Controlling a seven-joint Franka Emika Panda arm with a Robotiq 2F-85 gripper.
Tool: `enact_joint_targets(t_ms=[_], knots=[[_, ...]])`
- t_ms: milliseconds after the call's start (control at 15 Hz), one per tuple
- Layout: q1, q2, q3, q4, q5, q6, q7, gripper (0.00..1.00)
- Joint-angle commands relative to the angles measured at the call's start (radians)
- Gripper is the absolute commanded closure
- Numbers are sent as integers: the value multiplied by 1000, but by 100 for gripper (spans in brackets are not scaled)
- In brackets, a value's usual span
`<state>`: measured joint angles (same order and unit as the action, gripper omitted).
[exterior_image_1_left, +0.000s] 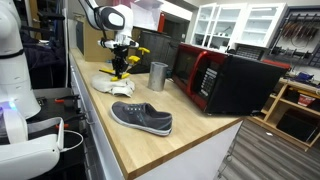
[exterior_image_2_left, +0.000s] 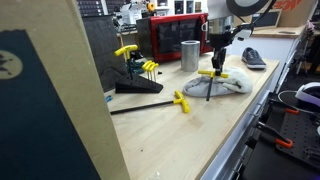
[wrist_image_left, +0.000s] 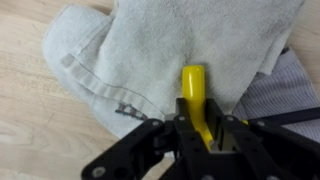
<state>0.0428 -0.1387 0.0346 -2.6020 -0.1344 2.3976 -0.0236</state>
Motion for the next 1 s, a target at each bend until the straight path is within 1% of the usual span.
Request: enact_joint_targets(t_ms=[0,267,467,733,933], knots=[[-7,-115,-14,-20,17,4,-51,94],[-26,-185,-3,-23,-57,24,-25,94],[-52,-220,10,-18,-153,53,13,94],[-107,-229,30,-2,-295,117,79,94],[-157,-234,50,15,-393,159,174,94]])
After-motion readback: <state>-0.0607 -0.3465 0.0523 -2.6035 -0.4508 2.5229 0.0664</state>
